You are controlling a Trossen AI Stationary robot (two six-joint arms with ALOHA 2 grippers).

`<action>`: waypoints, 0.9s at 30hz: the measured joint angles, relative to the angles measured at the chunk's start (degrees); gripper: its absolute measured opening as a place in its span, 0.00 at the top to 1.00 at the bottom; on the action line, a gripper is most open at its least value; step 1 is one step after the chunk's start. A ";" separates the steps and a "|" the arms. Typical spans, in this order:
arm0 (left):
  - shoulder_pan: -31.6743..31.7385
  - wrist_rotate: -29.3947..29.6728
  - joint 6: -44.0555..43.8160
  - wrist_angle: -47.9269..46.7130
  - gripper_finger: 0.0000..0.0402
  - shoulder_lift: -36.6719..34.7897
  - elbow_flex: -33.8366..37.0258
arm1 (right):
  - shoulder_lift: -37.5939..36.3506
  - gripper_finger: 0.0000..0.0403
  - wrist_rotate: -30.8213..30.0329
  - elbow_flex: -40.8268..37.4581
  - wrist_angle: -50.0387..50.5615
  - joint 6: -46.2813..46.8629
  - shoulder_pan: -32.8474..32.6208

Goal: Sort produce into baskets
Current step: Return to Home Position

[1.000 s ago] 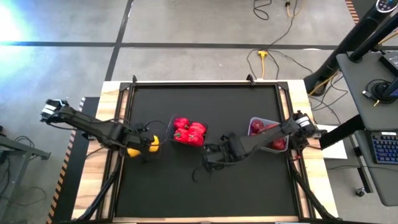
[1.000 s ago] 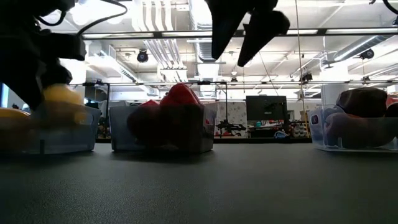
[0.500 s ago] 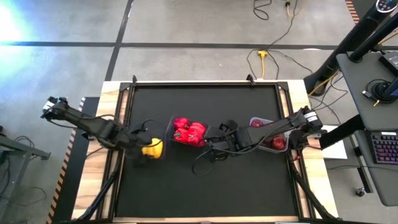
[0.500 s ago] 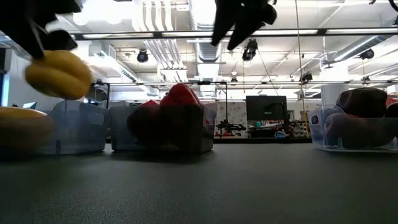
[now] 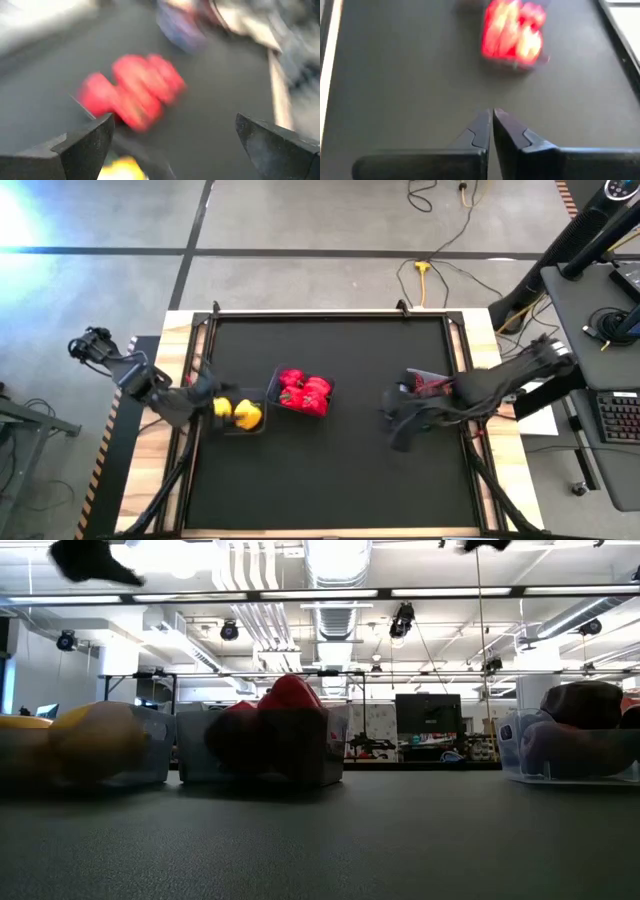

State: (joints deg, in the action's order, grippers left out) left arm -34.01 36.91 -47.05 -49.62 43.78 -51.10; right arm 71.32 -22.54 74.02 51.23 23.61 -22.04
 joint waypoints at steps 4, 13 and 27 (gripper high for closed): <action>0.25 20.67 -0.33 -0.37 0.01 1.30 -3.66 | -7.67 0.96 5.68 -0.72 5.96 -5.96 -0.07; 0.19 11.33 12.39 -0.85 0.01 -2.23 -4.99 | -24.53 0.97 18.72 -23.49 -29.20 -29.63 -0.09; 6.14 -12.35 41.30 50.76 0.01 -10.50 16.42 | -49.11 0.97 19.51 -49.79 -51.91 -29.25 0.59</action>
State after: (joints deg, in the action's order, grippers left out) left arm -27.87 24.56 -5.75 1.13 33.28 -34.68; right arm 22.21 -3.03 24.23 -0.68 -5.63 -21.45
